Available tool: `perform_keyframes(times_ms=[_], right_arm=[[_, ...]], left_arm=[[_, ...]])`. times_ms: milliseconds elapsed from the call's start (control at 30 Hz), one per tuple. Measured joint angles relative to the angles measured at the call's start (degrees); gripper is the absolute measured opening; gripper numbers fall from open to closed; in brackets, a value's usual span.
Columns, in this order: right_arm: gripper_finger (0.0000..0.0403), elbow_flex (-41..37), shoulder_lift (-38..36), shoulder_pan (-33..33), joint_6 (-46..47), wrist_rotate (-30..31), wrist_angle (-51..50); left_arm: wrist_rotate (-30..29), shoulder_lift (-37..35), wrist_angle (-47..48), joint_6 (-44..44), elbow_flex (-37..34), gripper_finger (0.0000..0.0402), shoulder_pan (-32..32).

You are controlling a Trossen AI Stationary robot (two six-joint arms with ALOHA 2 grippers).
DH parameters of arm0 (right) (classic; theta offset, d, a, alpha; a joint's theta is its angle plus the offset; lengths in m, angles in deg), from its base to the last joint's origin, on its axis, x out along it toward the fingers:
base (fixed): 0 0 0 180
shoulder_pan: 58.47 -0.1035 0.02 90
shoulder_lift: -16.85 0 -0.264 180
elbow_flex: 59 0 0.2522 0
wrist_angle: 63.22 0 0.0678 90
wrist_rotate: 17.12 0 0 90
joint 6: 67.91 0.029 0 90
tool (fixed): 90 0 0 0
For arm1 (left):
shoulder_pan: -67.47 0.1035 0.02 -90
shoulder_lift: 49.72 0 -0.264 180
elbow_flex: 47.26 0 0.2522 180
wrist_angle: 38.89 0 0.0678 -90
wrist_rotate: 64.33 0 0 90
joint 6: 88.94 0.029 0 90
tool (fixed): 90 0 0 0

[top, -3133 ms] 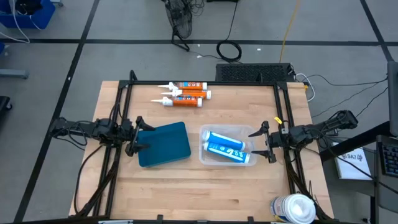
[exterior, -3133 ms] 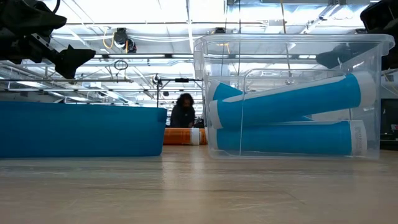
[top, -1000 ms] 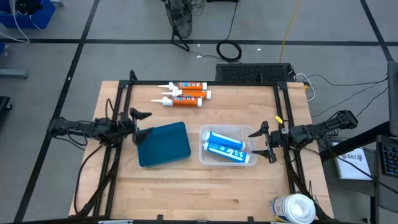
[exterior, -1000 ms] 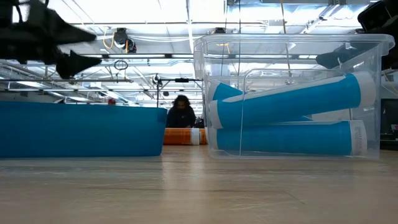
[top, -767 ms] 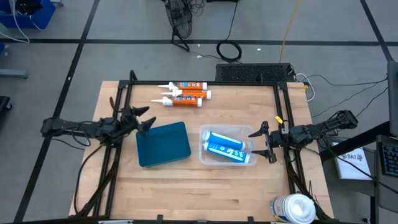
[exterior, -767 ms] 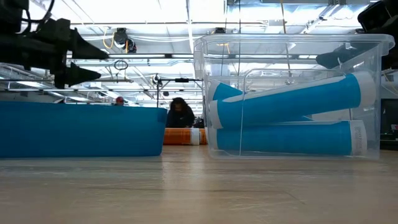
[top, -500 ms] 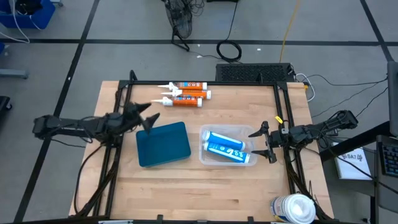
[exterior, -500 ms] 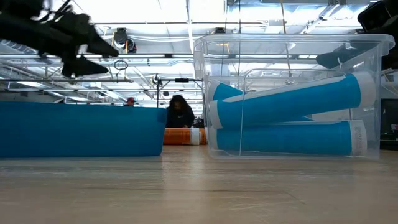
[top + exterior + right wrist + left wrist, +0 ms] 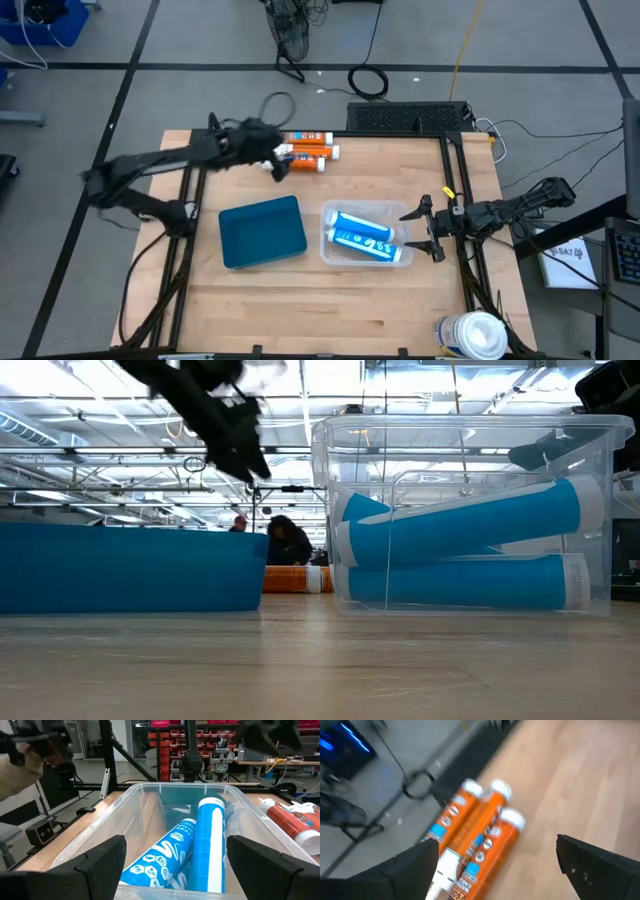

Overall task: Pick & place silicon tubes, Sealant and Lysol wipes
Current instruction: Put the bottom orange sealant bottle into the blue bin

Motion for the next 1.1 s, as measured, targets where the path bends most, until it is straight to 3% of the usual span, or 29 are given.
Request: perform_keyframes(times_ms=[167,367,500,1000,1100], right_arm=[[0.0325,0.0,-0.02,-0.01,-0.02,-0.01,0.02],[0.0325,0.0,0.0,-0.02,0.0,-0.02,0.02],[0.0325,0.01,0.0,-0.02,0.0,-0.02,0.01],[0.0325,-0.01,0.0,0.0,0.0,0.0,0.0],[0.0325,0.01,-0.01,-0.01,0.0,-0.02,0.0]], left_arm=[[6.51,12.41,5.53,2.77,8.17,0.0395,3.58],[7.99,23.66,10.68,1.49,13.97,0.0395,5.06],[8.0,28.56,11.33,4.18,14.21,0.0395,4.81],[6.73,37.25,17.5,2.88,14.47,0.0394,4.32],[6.56,37.34,18.3,3.85,14.45,0.0374,3.52]])
